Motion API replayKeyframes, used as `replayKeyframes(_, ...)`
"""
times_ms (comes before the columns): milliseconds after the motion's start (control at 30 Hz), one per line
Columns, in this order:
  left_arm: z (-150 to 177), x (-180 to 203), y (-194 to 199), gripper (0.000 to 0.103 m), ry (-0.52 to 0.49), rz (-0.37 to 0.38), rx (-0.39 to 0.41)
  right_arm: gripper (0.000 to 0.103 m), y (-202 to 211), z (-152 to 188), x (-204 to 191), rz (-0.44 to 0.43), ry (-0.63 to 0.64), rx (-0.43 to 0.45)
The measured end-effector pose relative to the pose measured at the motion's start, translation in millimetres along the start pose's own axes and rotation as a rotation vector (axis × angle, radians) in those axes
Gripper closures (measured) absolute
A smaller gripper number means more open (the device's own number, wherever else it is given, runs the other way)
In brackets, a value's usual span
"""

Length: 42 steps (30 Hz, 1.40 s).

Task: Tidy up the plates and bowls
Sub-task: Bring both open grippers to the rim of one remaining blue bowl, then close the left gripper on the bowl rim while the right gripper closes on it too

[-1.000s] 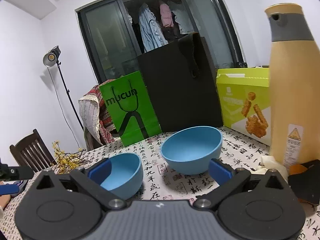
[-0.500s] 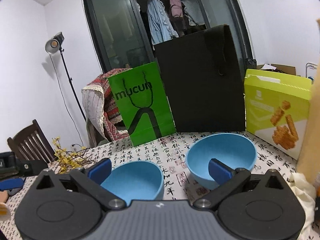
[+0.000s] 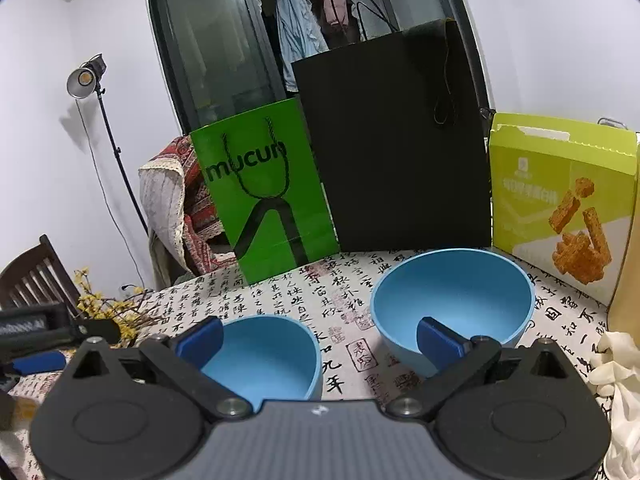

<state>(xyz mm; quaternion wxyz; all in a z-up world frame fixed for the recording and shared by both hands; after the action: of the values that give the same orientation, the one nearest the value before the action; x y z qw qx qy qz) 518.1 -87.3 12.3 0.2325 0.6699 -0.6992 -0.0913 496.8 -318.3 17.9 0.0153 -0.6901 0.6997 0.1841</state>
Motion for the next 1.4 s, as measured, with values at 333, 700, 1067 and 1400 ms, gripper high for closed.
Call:
replayKeyframes(333,16.3,-12.8,-25.9,0.0,0.021,0.029,-0.037,0.004,-14.4,17.2,-5.1,0.032,0.043,-0.042)
replayKeyframes(700,35.8,-3.2,-43.2,0.0,-0.019,0.061,-0.06,0.031,-25.8,32.9,-11.4,0.036,0.091,-0.083)
replayKeyframes(1067,48.4,0.7,-52.6,0.007,-0.037,0.074,-0.079,0.044,-35.0,49.0,-13.2,0.047,0.128,-0.127)
replayKeyframes(1400,60.9,14.2,-57.3,0.04,-0.075,0.127,-0.105,0.061,-46.5,63.7,-9.5,0.042,0.086,-0.177)
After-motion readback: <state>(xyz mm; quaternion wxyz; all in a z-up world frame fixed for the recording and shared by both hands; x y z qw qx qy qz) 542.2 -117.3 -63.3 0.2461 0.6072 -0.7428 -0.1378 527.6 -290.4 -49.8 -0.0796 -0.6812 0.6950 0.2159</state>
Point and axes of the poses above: each gripper's, at about its wrist camera, not at the fingertips, and y roughly against the way its jaws point, x to its right, z to its underside, the point moved 10 cm from there along -y, roughly the way its jaws point, and after that the axes turned 12 degrees about x, right-handed, at the moved point
